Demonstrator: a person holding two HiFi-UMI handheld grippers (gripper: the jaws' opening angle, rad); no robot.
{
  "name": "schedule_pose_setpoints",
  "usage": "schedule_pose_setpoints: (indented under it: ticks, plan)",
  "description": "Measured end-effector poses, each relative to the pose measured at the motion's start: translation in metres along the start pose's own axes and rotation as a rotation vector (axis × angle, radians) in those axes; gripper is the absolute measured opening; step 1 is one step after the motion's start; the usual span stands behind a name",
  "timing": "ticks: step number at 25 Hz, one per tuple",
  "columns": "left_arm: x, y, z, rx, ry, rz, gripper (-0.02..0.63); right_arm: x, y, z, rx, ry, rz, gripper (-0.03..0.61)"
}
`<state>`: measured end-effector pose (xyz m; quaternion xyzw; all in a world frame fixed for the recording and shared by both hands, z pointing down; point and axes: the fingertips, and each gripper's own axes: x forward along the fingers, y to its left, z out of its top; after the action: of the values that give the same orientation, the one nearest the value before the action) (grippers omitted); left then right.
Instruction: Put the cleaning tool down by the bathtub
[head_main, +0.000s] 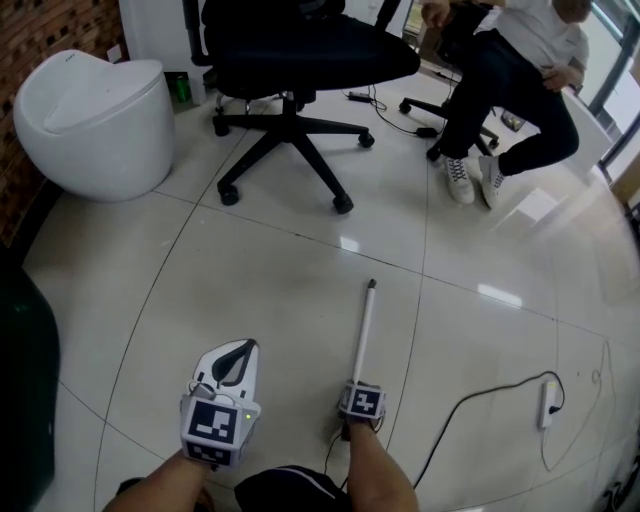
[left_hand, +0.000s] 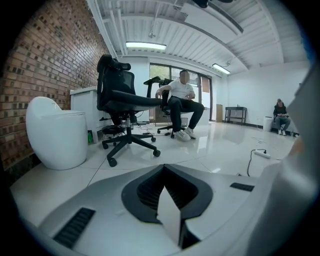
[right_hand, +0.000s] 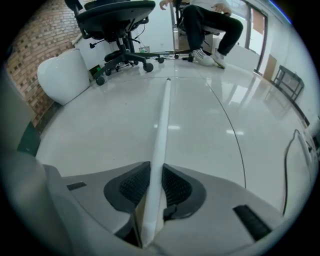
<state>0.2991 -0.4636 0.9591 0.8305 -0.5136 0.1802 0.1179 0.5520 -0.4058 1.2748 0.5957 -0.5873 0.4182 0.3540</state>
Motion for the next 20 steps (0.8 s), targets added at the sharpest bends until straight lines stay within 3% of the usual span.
schedule_pose_setpoints:
  ticks: [7,20]
  plan:
    - [-0.006,0.001,0.004,0.016,-0.017,-0.005,0.005,-0.007,0.008,-0.001,0.010,0.017,0.050,0.094]
    - [-0.018,0.023,0.023,-0.022,-0.092,0.019,0.005,-0.105,0.053,0.088,-0.099,-0.271,0.140,0.094]
